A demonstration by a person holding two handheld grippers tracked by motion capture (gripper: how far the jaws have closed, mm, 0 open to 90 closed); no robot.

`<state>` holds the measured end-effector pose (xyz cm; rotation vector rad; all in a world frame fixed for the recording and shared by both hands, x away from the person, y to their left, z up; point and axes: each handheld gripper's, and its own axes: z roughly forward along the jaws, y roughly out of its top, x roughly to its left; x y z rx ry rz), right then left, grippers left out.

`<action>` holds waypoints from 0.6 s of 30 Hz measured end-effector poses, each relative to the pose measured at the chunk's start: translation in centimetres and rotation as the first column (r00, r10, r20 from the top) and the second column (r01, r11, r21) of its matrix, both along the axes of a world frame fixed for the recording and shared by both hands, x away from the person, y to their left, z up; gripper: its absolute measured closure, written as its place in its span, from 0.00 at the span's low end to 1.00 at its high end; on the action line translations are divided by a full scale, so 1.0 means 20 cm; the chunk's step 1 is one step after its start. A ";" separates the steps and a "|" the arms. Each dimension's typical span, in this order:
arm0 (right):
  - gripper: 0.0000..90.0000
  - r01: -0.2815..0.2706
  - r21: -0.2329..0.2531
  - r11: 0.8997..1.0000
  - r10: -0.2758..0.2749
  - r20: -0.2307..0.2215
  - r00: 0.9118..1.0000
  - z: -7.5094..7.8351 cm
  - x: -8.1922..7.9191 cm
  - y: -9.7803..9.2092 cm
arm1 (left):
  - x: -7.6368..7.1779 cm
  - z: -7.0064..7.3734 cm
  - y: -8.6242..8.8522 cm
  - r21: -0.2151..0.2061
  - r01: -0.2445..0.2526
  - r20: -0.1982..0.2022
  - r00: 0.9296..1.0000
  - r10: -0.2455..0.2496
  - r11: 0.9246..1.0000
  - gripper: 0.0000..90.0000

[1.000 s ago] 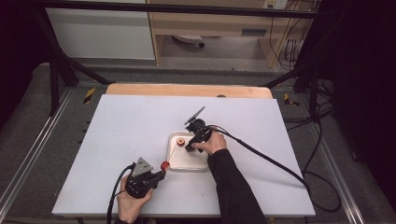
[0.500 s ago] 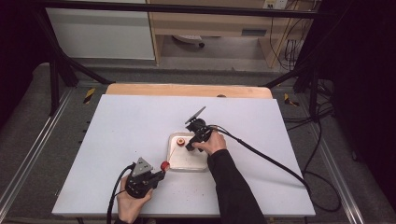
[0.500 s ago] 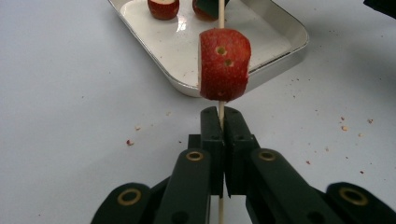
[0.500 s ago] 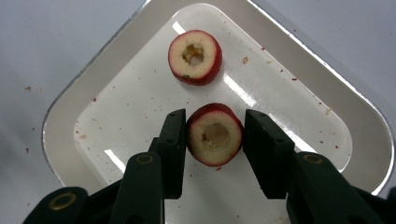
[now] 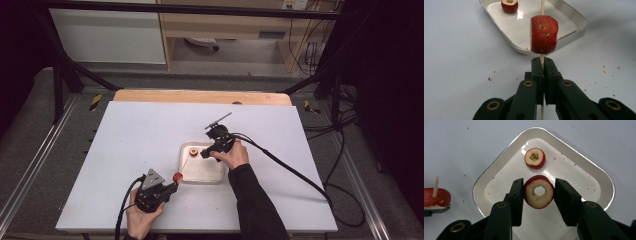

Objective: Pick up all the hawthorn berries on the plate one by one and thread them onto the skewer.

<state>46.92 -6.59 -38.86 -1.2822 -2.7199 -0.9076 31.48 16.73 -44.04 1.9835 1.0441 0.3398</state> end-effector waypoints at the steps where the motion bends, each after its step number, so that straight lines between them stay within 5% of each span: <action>1: 0.67 0.004 0.012 1.000 -0.004 0.005 1.000 0.00 -0.01 -0.01 | 0.00 0.00 -0.01 -0.005 0.002 -0.003 1.000 -0.002 1.000 0.98; 3: 0.67 0.018 0.055 0.998 -0.018 0.014 1.000 0.00 -0.04 -0.05 | 0.01 0.00 -0.01 -0.006 0.014 0.016 1.000 -0.014 1.000 0.98; 9: 0.68 0.054 0.170 0.984 -0.065 0.056 0.996 0.01 -0.11 -0.14 | 0.00 0.00 -0.05 -0.016 -0.001 -0.005 1.000 0.001 1.000 0.98; 18: 0.68 0.128 0.370 0.920 -0.176 0.099 0.979 0.00 -0.21 -0.29 | -0.01 0.01 -0.14 -0.048 -0.011 -0.004 1.000 0.010 0.999 0.98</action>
